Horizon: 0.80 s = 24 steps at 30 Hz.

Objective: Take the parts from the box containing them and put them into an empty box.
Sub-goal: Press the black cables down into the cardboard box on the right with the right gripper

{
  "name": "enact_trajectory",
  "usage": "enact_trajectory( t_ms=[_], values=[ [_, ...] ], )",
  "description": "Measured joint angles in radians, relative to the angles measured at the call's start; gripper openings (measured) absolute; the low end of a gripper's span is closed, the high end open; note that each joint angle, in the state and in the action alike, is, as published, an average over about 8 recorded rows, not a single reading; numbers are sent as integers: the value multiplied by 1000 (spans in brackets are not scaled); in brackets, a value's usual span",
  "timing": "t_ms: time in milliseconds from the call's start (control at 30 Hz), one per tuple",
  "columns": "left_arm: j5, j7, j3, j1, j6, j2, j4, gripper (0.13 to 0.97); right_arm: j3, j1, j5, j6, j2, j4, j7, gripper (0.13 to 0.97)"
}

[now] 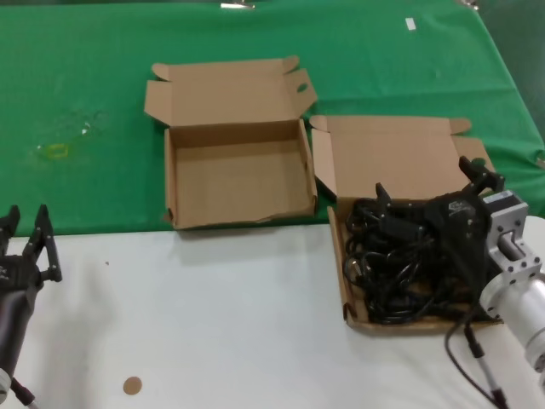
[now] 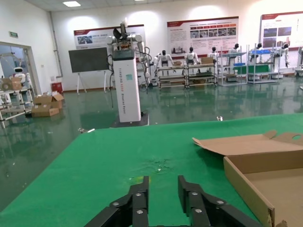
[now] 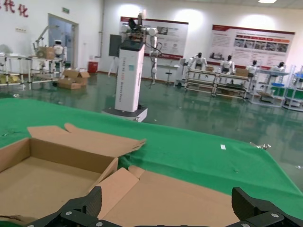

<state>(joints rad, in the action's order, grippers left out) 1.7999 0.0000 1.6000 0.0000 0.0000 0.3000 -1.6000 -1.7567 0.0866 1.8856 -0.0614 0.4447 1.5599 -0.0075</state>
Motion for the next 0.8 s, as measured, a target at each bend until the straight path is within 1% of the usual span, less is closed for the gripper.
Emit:
enact_trajectory(
  t_ms=[133, 267, 400, 533, 600, 800],
  values=[
    [0, 0, 0, 0, 0, 0, 0, 271, -62, 25, 65, -27, 90, 12, -2, 966],
    [0, 0, 0, 0, 0, 0, 0, 271, -118, 59, 115, -30, 191, 23, 2, 966],
    [0, 0, 0, 0, 0, 0, 0, 221, -175, 107, 138, 2, 304, 27, 20, 966],
    [0, 0, 0, 0, 0, 0, 0, 172, -226, 166, 127, 71, 408, 16, 54, 966],
    [0, 0, 0, 0, 0, 0, 0, 168, -246, 198, 108, 118, 449, 5, 73, 966],
    [0, 0, 0, 0, 0, 0, 0, 147, -270, 289, 28, 294, 520, -40, 107, 966]
  ],
)
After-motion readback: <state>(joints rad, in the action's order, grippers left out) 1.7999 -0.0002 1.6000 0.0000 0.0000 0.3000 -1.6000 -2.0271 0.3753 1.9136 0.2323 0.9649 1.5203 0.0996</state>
